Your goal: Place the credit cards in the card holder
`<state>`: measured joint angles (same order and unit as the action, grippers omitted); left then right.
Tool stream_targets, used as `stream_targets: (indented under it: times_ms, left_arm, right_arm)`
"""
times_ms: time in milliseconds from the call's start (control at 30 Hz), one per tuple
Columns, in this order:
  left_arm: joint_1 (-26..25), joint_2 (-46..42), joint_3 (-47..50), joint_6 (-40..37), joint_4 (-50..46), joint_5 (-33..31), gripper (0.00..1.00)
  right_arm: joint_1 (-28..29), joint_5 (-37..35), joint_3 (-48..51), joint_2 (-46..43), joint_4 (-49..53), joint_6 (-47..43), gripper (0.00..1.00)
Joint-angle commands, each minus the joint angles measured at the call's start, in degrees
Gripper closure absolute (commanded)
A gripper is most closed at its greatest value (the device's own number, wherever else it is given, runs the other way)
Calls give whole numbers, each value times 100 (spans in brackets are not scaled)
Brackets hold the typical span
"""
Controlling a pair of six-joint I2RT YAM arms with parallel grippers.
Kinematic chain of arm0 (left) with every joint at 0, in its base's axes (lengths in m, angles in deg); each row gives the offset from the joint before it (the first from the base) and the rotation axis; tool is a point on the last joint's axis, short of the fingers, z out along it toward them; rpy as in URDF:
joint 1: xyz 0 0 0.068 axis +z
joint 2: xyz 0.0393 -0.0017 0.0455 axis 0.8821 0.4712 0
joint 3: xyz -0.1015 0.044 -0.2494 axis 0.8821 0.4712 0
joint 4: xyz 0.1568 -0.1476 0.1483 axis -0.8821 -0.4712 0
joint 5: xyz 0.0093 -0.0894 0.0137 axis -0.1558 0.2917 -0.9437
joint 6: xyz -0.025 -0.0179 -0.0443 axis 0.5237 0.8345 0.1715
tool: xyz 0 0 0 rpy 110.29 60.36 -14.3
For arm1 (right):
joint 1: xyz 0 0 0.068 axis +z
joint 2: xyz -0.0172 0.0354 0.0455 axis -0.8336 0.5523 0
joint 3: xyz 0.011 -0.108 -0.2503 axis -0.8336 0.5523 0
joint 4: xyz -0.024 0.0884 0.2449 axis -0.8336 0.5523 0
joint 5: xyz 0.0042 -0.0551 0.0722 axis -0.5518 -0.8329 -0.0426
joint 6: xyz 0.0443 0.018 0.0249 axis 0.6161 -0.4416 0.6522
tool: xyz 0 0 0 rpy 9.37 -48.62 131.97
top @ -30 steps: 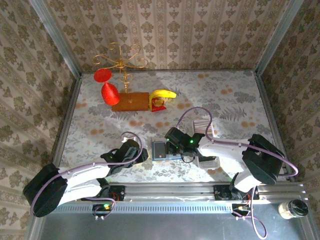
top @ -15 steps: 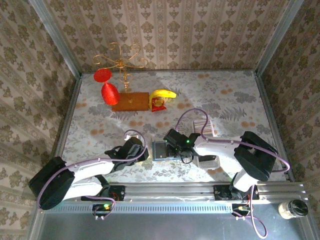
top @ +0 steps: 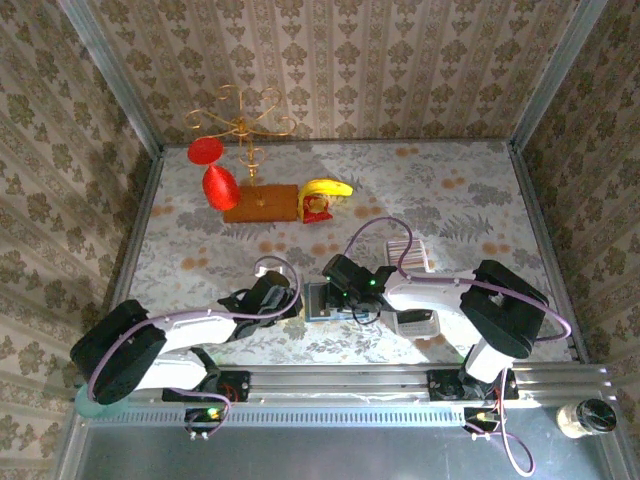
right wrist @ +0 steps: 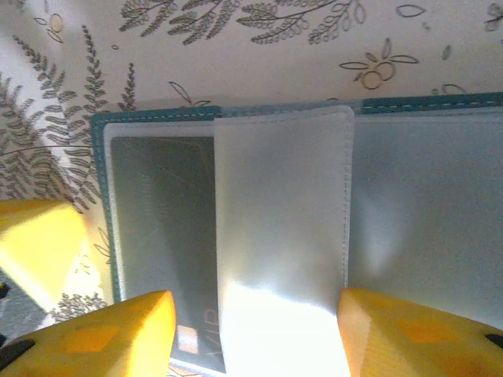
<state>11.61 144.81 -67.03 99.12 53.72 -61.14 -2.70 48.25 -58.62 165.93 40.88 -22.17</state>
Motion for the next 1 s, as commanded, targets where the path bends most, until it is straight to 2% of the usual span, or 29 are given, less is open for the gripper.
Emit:
stream_targets:
  times_ms: [0, 400, 967]
  left_arm:
    - [-205, 528, 24, 50, 700, 957, 84]
    - [-297, 775, 120, 225, 1099, 994, 89]
    - [-369, 620, 380, 436, 982, 613, 92]
  right_arm:
    - [19, 199, 30, 100, -258, 244, 42]
    - [19, 495, 383, 32, -1486, 819, 43]
    - [123, 433, 343, -61, -1920, 1064, 44]
